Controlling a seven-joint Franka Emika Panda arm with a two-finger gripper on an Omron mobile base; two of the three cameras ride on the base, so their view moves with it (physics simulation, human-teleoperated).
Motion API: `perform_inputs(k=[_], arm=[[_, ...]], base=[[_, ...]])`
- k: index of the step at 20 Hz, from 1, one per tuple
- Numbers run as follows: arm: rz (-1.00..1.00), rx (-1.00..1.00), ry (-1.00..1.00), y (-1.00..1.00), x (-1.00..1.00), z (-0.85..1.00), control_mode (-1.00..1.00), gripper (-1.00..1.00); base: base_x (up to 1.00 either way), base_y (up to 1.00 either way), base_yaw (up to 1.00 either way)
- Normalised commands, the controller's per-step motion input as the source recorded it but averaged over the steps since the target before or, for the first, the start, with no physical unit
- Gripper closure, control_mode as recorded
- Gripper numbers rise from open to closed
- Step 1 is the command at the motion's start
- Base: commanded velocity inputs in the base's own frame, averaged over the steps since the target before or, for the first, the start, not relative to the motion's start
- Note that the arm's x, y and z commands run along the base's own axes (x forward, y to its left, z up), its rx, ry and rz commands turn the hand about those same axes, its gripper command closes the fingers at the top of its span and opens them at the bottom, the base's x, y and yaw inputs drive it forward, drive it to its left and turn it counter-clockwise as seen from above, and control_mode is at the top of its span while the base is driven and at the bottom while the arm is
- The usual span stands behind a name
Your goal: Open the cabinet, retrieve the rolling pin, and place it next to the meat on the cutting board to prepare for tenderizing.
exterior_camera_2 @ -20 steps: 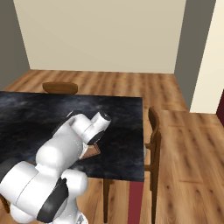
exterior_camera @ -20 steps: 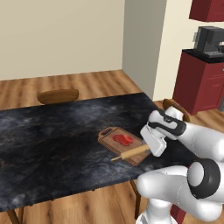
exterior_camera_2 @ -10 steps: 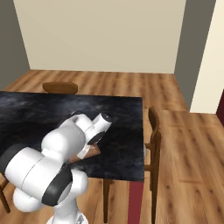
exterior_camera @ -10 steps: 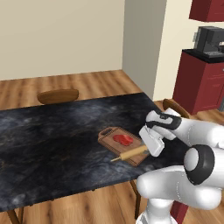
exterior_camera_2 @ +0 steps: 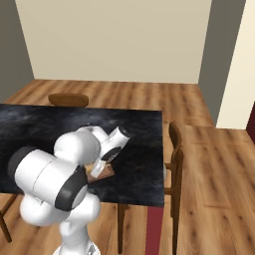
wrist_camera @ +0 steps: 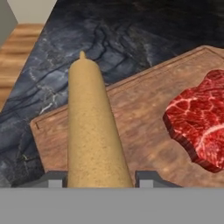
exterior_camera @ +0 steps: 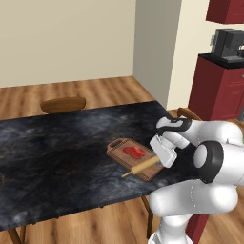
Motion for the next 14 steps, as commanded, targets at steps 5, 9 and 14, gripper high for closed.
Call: perform_inputs(k=[5, 9, 14], arm=[[0.00, 0.00, 0.00, 0.00, 0.01, -0.01, -1.00, -1.00], [0.01, 0.00, 0.00, 0.00, 0.00, 0.00, -1.00, -1.00], [0.00, 0.00, 0.00, 0.00, -0.07, 0.24, -1.00, -1.00]], base=[[0.00, 0.00, 0.00], [0.00, 0.00, 0.00], [0.00, 0.00, 0.00]])
